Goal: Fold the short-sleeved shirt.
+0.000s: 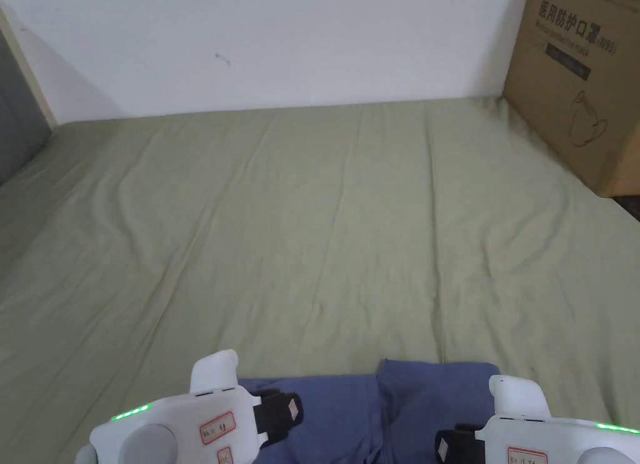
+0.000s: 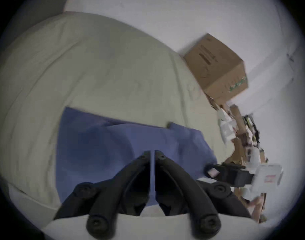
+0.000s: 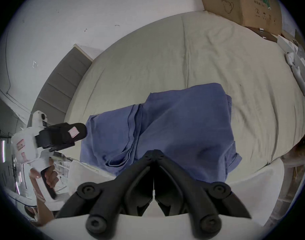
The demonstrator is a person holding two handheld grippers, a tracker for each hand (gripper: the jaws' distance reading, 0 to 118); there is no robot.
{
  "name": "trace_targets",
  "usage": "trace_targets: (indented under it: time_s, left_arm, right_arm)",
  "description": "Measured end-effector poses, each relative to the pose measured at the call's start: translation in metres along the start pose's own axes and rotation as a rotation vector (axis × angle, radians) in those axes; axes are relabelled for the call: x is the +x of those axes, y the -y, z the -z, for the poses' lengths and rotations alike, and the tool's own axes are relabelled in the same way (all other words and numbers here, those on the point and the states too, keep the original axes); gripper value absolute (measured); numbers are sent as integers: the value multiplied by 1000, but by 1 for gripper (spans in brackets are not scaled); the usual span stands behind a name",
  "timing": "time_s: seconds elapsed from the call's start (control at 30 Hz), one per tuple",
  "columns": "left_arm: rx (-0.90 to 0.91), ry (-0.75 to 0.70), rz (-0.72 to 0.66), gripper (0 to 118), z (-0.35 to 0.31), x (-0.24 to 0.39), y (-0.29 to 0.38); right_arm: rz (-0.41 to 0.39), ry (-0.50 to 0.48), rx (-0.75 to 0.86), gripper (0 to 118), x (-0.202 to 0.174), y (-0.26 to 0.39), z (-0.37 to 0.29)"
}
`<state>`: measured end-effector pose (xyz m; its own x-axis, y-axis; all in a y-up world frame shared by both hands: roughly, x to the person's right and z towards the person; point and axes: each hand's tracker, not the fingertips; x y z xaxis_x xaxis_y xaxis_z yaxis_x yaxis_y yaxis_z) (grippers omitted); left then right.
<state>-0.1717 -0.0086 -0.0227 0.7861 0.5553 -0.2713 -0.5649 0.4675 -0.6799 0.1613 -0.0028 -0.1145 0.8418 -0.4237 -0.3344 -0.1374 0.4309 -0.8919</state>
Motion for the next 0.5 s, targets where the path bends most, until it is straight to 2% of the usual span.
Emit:
trace_targets:
  time_s: [0.13, 0.37, 0.5]
  left_arm:
    - [-107, 5, -48, 5, 24, -19, 11]
    - [-247, 151, 95, 5, 57, 23, 44]
    - [-314, 111, 175, 5, 77, 46, 63]
  right_arm:
    - [-5, 0, -3, 0, -4, 2, -2]
    - [7, 9, 0, 0, 2, 2, -6]
    - [16, 22, 2, 0, 6, 3, -10]
